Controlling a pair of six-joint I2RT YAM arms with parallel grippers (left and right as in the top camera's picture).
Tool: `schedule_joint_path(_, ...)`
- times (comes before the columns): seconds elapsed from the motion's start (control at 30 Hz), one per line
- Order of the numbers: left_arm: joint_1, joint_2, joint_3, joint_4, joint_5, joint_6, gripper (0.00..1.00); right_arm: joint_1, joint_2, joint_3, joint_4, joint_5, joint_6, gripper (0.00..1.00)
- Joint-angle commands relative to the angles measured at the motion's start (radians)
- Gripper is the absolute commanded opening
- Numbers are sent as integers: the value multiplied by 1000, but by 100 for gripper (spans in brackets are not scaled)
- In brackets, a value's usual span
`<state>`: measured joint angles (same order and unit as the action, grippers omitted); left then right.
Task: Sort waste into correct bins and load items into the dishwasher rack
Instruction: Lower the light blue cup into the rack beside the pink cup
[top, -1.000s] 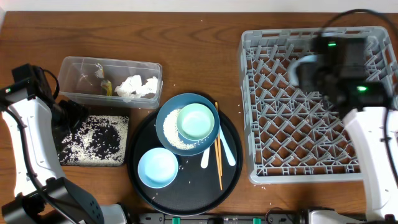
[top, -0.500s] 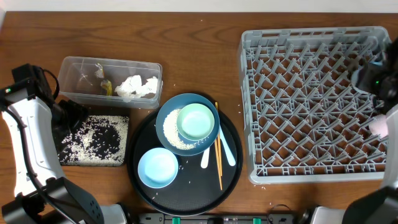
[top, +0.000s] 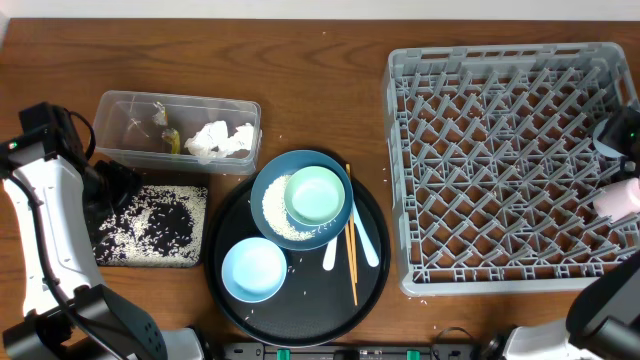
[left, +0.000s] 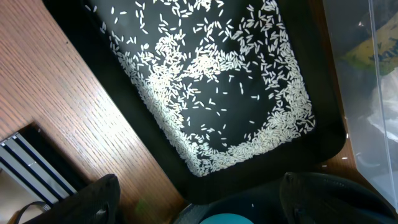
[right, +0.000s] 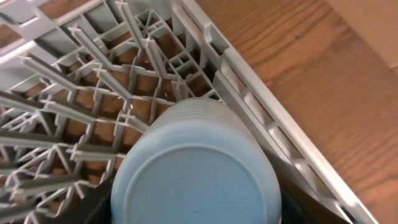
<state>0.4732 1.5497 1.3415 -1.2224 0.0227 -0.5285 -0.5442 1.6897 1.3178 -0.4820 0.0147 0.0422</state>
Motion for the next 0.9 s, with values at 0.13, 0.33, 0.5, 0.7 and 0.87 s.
schedule_joint_path(0.13,3,-16,8,-1,-5,-19,84,-7,85,10,60,24,16,37)
schedule_joint_path(0.33,3,-16,8,0,-5,-19,84,-13,121,10,60,58,16,37)
schedule_joint_path(0.5,3,-16,8,-1,-5,-19,84,-29,126,10,59,83,17,36)
schedule_joint_path(0.7,3,-16,7,0,-5,-19,84,-40,126,10,61,83,17,36)
schedule_joint_path(0.87,3,-16,4,0,-6,-19,84,-40,126,10,66,83,17,36)
